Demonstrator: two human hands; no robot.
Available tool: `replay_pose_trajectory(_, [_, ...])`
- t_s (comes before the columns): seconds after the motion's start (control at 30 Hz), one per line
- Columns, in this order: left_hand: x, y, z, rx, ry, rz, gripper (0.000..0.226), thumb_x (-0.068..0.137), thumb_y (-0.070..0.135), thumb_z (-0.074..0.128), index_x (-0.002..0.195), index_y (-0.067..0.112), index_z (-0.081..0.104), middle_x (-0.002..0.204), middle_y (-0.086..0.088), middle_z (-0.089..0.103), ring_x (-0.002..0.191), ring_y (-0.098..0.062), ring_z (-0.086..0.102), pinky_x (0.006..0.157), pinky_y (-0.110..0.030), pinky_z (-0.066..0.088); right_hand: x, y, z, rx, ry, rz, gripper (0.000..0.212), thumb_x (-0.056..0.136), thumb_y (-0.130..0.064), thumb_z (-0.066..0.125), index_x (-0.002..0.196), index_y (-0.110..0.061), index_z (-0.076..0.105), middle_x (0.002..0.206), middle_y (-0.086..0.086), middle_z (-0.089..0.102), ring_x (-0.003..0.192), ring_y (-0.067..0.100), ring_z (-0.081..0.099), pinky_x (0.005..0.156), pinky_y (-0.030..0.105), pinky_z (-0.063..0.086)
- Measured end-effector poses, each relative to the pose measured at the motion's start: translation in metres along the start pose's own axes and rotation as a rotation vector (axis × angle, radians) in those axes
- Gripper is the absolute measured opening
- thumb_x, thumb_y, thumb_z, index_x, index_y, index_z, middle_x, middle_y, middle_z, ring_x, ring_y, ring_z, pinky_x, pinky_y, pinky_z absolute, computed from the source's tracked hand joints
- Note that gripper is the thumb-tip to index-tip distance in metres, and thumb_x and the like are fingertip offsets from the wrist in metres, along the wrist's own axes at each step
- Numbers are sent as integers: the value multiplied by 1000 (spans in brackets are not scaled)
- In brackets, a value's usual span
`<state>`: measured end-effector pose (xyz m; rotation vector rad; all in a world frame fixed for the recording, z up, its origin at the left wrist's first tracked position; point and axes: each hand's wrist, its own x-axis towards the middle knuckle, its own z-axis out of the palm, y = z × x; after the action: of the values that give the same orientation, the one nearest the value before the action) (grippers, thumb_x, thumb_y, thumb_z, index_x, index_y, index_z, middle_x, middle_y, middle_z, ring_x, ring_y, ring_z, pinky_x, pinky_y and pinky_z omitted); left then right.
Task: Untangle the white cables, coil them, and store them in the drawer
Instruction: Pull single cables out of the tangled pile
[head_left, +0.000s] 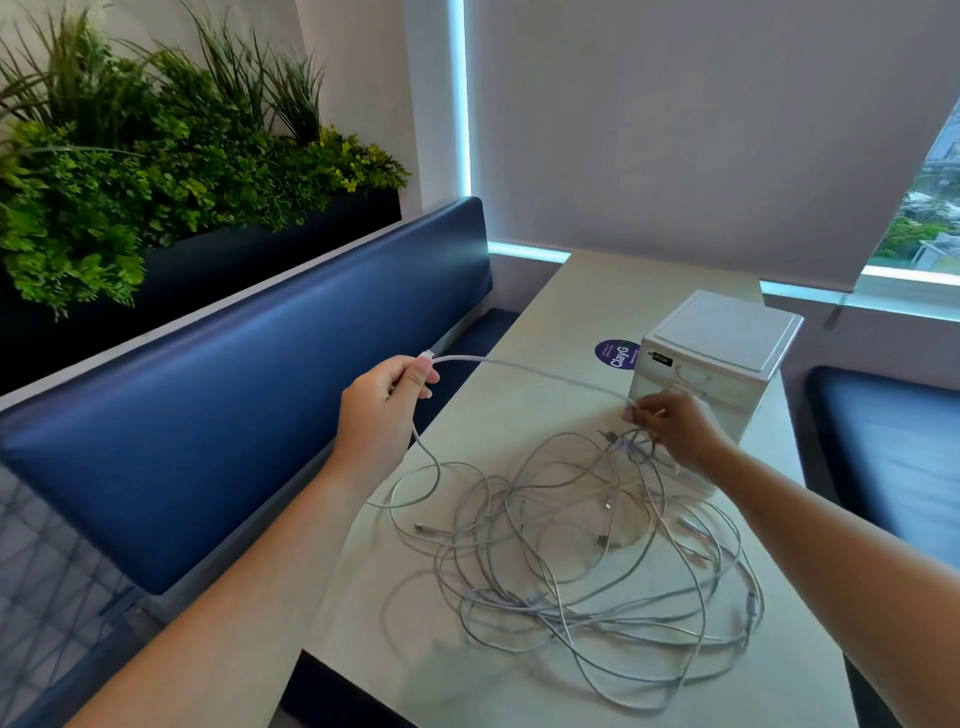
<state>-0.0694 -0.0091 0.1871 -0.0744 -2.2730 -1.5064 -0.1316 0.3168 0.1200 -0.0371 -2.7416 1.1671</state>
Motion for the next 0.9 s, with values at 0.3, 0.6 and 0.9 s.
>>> replay_pose_trajectory(0.3, [-9, 0, 5, -10, -46, 24, 26, 101, 31, 51, 85, 18, 68, 70, 13, 60, 68, 8, 55, 62, -4, 38, -32, 53, 44, -243, -66, 149, 45, 79, -4, 71, 120, -20, 58, 109, 5, 40, 93, 24, 52, 83, 27, 43])
replay_pose_trajectory(0.6, [-11, -18, 5, 36, -83, -11, 28, 101, 32, 50, 87, 17, 70, 75, 8, 62, 70, 7, 56, 62, -4, 39, -33, 71, 43, 44, 60, 297, 42, 84, 12, 48, 116, -11, 63, 100, 10, 64, 80, 25, 61, 69, 34, 57])
replay_pose_trajectory(0.9, [-7, -24, 0, 8, -43, -50, 27, 101, 32, 50, 82, 24, 68, 74, 9, 61, 67, 2, 52, 59, -8, 39, -37, 62, 29, 22, 189, 239, 46, 78, 12, 43, 104, -20, 62, 102, 8, 49, 90, 24, 53, 83, 32, 45])
